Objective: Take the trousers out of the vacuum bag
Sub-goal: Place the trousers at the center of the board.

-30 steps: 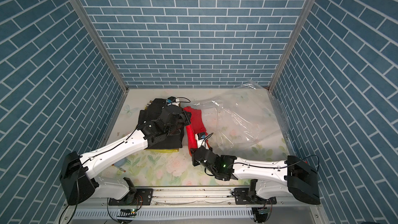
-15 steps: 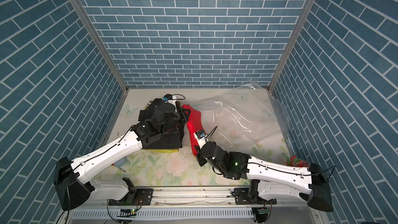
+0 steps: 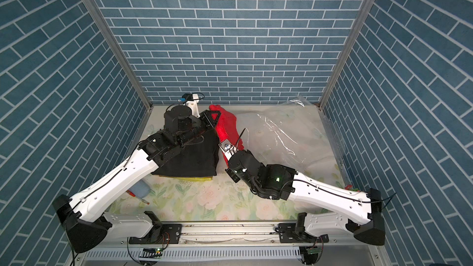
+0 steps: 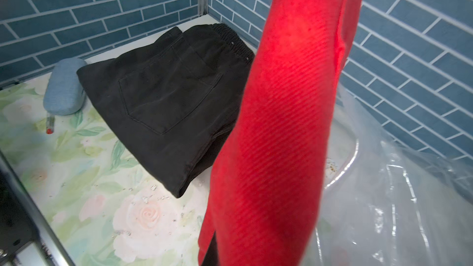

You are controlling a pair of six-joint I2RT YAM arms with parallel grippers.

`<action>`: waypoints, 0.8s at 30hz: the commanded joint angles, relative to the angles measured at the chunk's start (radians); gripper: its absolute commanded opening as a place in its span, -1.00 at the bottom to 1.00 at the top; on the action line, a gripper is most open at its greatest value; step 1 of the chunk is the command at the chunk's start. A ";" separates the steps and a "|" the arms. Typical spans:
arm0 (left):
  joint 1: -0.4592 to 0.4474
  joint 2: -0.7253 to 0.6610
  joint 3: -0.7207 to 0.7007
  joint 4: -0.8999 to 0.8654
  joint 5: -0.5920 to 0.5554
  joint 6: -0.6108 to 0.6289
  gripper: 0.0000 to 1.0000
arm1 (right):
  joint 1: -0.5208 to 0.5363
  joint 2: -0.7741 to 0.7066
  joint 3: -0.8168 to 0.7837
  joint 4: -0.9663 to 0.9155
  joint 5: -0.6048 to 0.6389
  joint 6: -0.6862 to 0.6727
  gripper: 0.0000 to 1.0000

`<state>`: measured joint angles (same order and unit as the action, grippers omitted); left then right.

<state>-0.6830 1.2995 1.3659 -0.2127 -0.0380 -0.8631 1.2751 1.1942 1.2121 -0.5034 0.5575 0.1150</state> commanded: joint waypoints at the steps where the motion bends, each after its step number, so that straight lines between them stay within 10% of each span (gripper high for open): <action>1: 0.051 -0.020 0.077 0.029 0.051 0.045 -1.00 | -0.019 0.022 0.088 0.021 0.116 -0.147 -1.00; 24: 0.441 0.035 0.217 0.083 0.315 0.079 -1.00 | -0.263 0.368 0.473 0.285 0.021 -0.461 -1.00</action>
<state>-0.2806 1.3643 1.5478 -0.2115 0.2661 -0.8108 1.0302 1.5497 1.6279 -0.2920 0.5632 -0.3084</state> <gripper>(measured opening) 0.171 0.153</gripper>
